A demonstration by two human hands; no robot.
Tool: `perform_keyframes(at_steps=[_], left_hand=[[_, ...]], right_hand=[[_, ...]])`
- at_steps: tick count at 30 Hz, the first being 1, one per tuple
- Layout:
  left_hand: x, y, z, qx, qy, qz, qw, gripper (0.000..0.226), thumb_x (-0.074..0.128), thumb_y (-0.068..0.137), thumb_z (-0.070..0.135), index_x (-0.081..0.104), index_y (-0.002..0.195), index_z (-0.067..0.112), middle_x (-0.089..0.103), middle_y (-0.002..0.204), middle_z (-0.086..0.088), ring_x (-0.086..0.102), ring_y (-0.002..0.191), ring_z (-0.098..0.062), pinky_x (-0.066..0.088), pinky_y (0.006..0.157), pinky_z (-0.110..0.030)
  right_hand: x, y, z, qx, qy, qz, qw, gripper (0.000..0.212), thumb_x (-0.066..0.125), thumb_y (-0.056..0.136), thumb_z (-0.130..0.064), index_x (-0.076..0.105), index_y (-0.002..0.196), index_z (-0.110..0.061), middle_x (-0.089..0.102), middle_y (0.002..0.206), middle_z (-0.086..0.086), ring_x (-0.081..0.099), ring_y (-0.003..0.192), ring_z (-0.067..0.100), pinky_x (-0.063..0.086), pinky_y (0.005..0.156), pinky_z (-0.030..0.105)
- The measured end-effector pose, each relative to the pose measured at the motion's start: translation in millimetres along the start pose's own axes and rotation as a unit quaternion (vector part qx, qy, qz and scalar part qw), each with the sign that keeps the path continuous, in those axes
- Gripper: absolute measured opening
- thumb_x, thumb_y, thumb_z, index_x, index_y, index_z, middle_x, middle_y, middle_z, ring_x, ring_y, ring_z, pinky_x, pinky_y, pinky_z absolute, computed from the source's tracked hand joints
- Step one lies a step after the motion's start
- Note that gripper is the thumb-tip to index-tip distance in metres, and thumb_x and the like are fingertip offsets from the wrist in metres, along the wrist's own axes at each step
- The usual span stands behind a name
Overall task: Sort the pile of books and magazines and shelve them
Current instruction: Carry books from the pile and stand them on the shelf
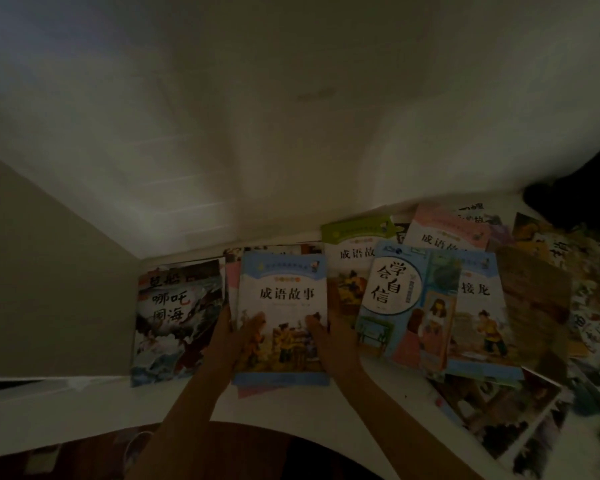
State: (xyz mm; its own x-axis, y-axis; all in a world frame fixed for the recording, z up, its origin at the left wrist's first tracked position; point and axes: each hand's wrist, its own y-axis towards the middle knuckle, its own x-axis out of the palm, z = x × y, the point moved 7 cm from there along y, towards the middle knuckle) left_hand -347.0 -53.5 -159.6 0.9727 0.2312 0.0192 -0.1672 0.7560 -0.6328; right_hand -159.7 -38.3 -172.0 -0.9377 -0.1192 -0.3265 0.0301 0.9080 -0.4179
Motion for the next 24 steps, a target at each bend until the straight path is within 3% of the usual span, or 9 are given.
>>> perform_keyframes(at_steps=[3, 6, 9, 11, 14, 16, 19, 21, 24], left_hand=[[-8.6, 4.9, -13.8, -0.026, -0.032, 0.001, 0.999, 0.044, 0.064, 0.085, 0.015, 0.049, 0.126, 0.024, 0.067, 0.104, -0.009, 0.067, 0.089, -0.028, 0.058, 0.071, -0.045], [-11.2, 3.6, -23.7, -0.05, -0.093, -0.012, 0.994, 0.042, 0.059, 0.087, 0.011, 0.049, 0.127, 0.018, 0.067, 0.091, -0.009, 0.066, 0.071, -0.022, 0.056, 0.053, -0.033], [-10.1, -8.8, -27.9, -0.07, -0.158, -0.035, 0.984, 0.046, 0.063, 0.084, 0.013, 0.048, 0.127, 0.015, 0.067, 0.093, -0.006, 0.066, 0.071, -0.021, 0.054, 0.045, -0.028], [-12.3, -13.5, -31.2, -0.076, -0.191, -0.052, 0.977, 0.062, 0.076, 0.07, 0.023, 0.051, 0.126, 0.013, 0.072, 0.083, -0.005, 0.069, 0.062, -0.019, 0.055, 0.045, -0.028], [-18.9, -14.6, -34.9, -0.101, -0.222, -0.072, 0.967, 0.041, 0.051, 0.091, 0.021, 0.05, 0.129, 0.009, 0.074, 0.085, -0.006, 0.072, 0.072, -0.023, 0.058, 0.054, -0.037], [-21.4, -14.3, -34.9, -0.103, -0.215, -0.086, 0.967, 0.029, 0.044, 0.095, 0.017, 0.055, 0.12, 0.009, 0.074, 0.082, -0.007, 0.071, 0.07, -0.024, 0.058, 0.053, -0.038], [-20.2, -23.1, -25.7, -0.082, -0.171, -0.085, 0.978, 0.019, 0.047, 0.093, 0.012, 0.058, 0.109, 0.012, 0.073, 0.078, -0.006, 0.07, 0.066, -0.021, 0.056, 0.049, -0.034], [-23.8, -25.0, -25.2, -0.074, -0.168, -0.088, 0.979, 0.023, 0.054, 0.089, 0.013, 0.058, 0.112, 0.014, 0.072, 0.086, -0.007, 0.07, 0.076, -0.024, 0.058, 0.055, -0.039], [-41.4, -25.5, -27.9, -0.065, -0.189, -0.059, 0.978, 0.067, 0.082, 0.064, 0.025, 0.056, 0.125, 0.014, 0.066, 0.1, -0.01, 0.06, 0.085, -0.027, 0.056, 0.069, -0.04]], right_hand=[[3.4, 11.7, 5.6, -0.007, -0.162, 0.01, 0.987, 0.052, 0.056, 0.091, -0.036, 0.042, 0.14, -0.022, 0.027, 0.149, 0.007, 0.032, 0.131, 0.032, 0.036, 0.108, 0.043], [9.2, 9.9, -0.5, -0.008, -0.064, -0.013, 0.998, 0.046, 0.063, 0.088, -0.03, 0.05, 0.131, -0.023, 0.021, 0.154, 0.001, 0.029, 0.136, 0.024, 0.036, 0.109, 0.041], [7.3, 1.8, -9.6, 0.036, 0.106, -0.014, 0.994, 0.066, 0.068, 0.084, -0.027, 0.031, 0.14, -0.027, 0.034, 0.147, 0.001, 0.041, 0.129, 0.023, 0.042, 0.104, 0.043], [-2.4, -1.3, -10.8, 0.091, 0.21, 0.003, 0.974, 0.073, 0.063, 0.086, -0.035, 0.024, 0.145, -0.019, 0.037, 0.142, -0.003, 0.042, 0.127, 0.02, 0.039, 0.104, 0.038], [-13.4, -3.3, -7.2, 0.134, 0.259, -0.074, 0.954, 0.071, 0.057, 0.086, -0.047, 0.026, 0.147, -0.03, 0.039, 0.147, 0.001, 0.044, 0.129, 0.024, 0.041, 0.105, 0.045], [-15.3, -8.9, -10.7, 0.146, 0.327, -0.132, 0.924, 0.055, 0.055, 0.092, -0.029, 0.036, 0.143, -0.025, 0.051, 0.138, 0.008, 0.055, 0.119, 0.028, 0.05, 0.094, 0.045], [-33.6, -20.6, -23.3, 0.075, 0.315, -0.113, 0.939, 0.037, 0.046, 0.096, -0.01, 0.047, 0.132, -0.022, 0.062, 0.12, 0.004, 0.063, 0.104, 0.023, 0.054, 0.087, 0.042], [-53.6, -28.7, -20.2, 0.057, 0.321, -0.067, 0.943, 0.035, 0.045, 0.097, -0.008, 0.047, 0.129, -0.021, 0.063, 0.112, 0.001, 0.064, 0.098, 0.022, 0.054, 0.087, 0.043], [-87.7, -36.5, 0.2, 0.078, 0.358, 0.002, 0.93, 0.038, 0.047, 0.096, -0.008, 0.045, 0.132, -0.021, 0.061, 0.116, 0.008, 0.061, 0.099, 0.028, 0.05, 0.088, 0.047]])
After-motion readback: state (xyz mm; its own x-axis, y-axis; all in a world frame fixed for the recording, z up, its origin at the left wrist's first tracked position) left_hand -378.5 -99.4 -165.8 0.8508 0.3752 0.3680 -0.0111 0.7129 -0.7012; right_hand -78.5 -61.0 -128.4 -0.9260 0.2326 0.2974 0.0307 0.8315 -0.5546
